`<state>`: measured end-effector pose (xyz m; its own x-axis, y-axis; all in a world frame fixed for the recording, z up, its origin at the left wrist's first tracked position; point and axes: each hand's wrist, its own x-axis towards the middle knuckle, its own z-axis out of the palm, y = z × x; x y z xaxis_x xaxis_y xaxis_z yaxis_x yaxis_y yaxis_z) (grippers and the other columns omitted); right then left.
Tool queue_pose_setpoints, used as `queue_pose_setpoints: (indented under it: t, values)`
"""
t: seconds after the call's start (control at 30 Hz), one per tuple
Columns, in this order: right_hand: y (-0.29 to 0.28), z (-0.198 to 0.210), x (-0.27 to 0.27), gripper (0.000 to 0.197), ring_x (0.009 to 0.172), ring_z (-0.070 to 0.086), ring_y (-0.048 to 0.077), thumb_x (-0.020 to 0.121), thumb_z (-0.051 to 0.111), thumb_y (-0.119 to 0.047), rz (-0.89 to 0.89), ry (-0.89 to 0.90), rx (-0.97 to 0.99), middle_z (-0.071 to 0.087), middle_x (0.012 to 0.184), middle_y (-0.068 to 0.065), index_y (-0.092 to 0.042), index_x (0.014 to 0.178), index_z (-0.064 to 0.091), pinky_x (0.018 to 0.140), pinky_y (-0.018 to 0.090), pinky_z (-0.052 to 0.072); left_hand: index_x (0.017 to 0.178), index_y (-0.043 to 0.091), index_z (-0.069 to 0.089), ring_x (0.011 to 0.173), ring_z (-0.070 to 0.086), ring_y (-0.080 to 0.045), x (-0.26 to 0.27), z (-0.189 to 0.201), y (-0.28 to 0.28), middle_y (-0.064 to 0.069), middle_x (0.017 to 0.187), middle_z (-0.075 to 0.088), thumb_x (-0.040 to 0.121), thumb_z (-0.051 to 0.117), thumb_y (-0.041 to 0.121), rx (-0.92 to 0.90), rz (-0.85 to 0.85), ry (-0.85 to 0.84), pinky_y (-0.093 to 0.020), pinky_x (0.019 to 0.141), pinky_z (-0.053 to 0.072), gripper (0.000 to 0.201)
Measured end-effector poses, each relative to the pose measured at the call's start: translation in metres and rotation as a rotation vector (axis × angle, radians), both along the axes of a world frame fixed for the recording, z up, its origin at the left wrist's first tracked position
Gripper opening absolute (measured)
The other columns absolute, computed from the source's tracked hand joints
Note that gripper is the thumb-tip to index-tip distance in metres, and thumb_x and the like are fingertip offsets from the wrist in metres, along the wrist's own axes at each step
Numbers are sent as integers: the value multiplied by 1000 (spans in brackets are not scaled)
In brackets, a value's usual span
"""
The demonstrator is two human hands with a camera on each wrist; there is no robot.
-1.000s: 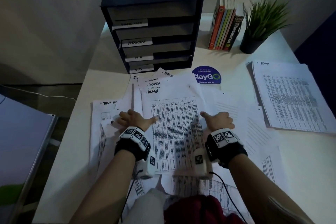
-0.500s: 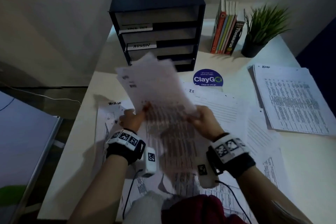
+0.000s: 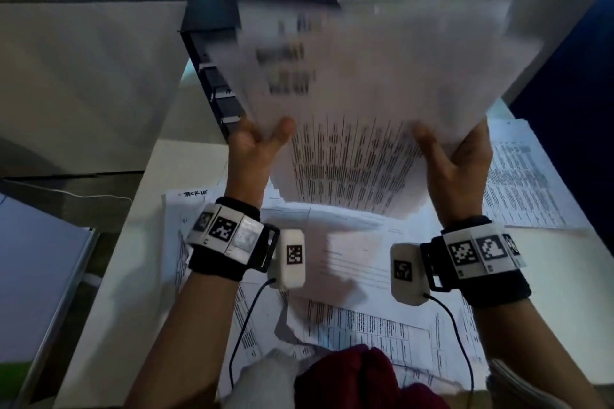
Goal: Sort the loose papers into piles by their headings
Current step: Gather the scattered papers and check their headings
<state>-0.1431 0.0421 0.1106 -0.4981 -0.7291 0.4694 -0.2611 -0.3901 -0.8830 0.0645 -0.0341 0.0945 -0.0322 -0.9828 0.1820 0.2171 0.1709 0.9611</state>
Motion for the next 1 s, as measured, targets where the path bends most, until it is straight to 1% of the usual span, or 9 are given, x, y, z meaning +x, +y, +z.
queue_pose_setpoints:
  t: [0.07,0.23,0.43,0.57,0.67,0.77,0.87,0.93,1.0]
  values:
    - [5,-10,1,31,82,56,-13,82,65,0,9,-71,25,54,94,-8,-11,103,45,71,8,45,82,23,66,82,67,-3,-2,-9,10,15,78,72,55,84,34,42,-41,-61,-18,75,51,34]
    - [8,-34,3,24,82,58,-4,81,65,-15,31,-209,88,57,92,-4,-20,97,48,69,15,49,99,11,58,76,64,9,-11,-38,24,14,86,68,80,64,-1,175,-10,-220,-8,69,49,23]
    - [10,-60,-18,25,84,60,10,87,60,-14,66,-178,206,59,97,6,-11,108,46,69,20,52,104,7,53,85,58,-11,-38,-21,22,4,87,59,88,58,13,168,-3,-327,-26,79,46,18]
    - [18,-68,-59,28,82,59,3,87,61,-7,17,-138,285,59,93,-1,-5,112,49,69,12,49,113,0,49,103,55,-23,-76,6,10,-11,106,58,81,67,34,153,32,-241,-41,95,45,50]
    - [28,-72,-100,19,79,59,13,87,58,-2,-34,-70,360,60,90,3,-1,105,54,67,17,51,100,12,53,88,56,-8,-115,18,-5,1,96,58,87,62,19,214,49,-147,-28,84,45,18]
    - [36,-68,-143,16,58,57,4,89,50,2,-74,-99,387,57,73,2,-12,81,52,52,18,50,108,6,55,87,61,-13,-160,20,-19,-3,100,62,86,62,11,238,34,-141,-29,82,51,23]
    - [38,-68,-190,21,44,50,13,88,46,2,-181,-201,408,49,62,5,-11,72,44,44,25,47,114,0,50,95,59,-24,-206,0,-22,-15,109,61,86,61,5,334,-72,-290,-44,92,49,31]
    - [37,-73,-222,18,52,48,17,87,47,-3,-253,-193,432,48,65,0,-13,73,45,52,30,49,116,-3,49,99,58,-28,-238,-22,-15,-20,115,59,88,54,1,396,-153,-453,-42,93,47,29]
    - [37,-81,-251,8,57,46,13,82,46,-10,-304,-141,484,46,67,-4,-14,75,47,50,24,46,116,-4,49,107,56,-33,-265,-47,-5,-22,119,57,89,50,1,411,-218,-620,-37,91,45,27]
